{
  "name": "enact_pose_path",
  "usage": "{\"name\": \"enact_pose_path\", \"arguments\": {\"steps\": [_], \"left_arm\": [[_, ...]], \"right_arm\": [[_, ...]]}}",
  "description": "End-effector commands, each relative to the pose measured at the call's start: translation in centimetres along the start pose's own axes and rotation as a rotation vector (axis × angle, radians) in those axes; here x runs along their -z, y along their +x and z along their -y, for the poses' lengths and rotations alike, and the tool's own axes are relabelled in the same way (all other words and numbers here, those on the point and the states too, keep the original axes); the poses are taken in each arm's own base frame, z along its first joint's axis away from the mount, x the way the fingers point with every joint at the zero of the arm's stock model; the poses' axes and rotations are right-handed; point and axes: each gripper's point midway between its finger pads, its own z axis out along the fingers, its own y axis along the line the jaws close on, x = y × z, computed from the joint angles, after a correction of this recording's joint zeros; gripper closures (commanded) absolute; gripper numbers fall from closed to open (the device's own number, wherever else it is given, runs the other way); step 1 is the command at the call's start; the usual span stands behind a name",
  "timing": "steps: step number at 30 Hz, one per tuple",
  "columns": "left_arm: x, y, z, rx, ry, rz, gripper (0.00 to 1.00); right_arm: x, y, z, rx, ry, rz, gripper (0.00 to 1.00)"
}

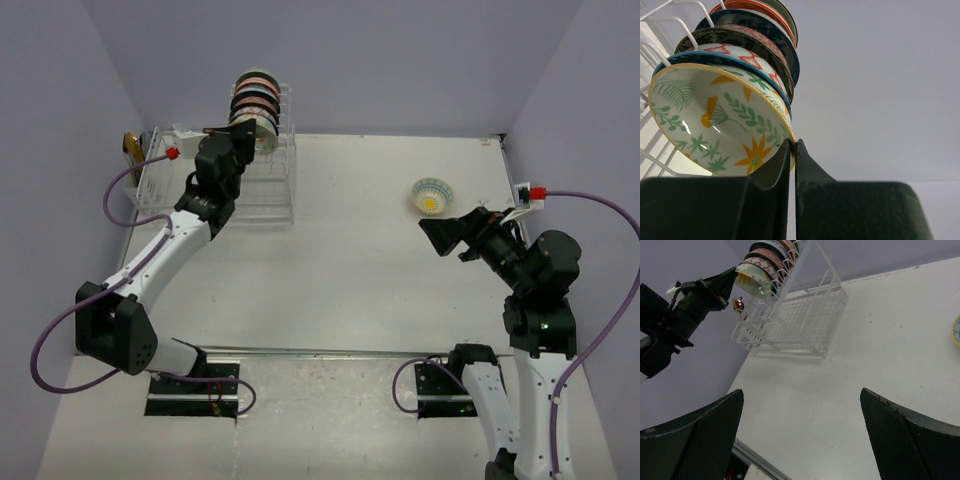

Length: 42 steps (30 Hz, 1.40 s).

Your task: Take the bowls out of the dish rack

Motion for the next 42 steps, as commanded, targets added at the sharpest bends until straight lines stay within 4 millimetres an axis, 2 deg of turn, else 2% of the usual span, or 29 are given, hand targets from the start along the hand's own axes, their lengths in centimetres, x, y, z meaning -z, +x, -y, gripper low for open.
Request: {"name": "enact_pose_path", "arguments": {"steps": [1,7,16,26,34,42], "left_arm": [[1.9,-1.8,6.2,0.072,0.2,0.018,1.0],[2.4,-1.4,6.6,0.099,0.219,-0.014,1.0],[4.6,-3.3,7.7,0.132,0.223,0.026,1.0],[5.0,-3.3,6.6,0.136,0.185,0.022,1.0],[6.3,-2.9,9.0,0.007,0.288,-0.02,1.0],[7.4,-2.6,7.1,-0.013,0.265,-0.054,1.0]], "right_arm": [[0.5,-0.9,-1.3,0.046,-0.035,0.019,0.01],[0.5,-0.8,-1.2,0.049,-0.032,0.024,0.01],[0.4,-0.9,-1.1,0.041,-0.03,0.026,0.01],[0.5,-1.0,-1.2,0.042,-0.028,0.028,0.01],[0.3,-1.2,-1.0,0.043,-0.02,0.028,0.01],[0.1,-1.2,-0.9,0.035,-0.022,0.027,0.01]]}}
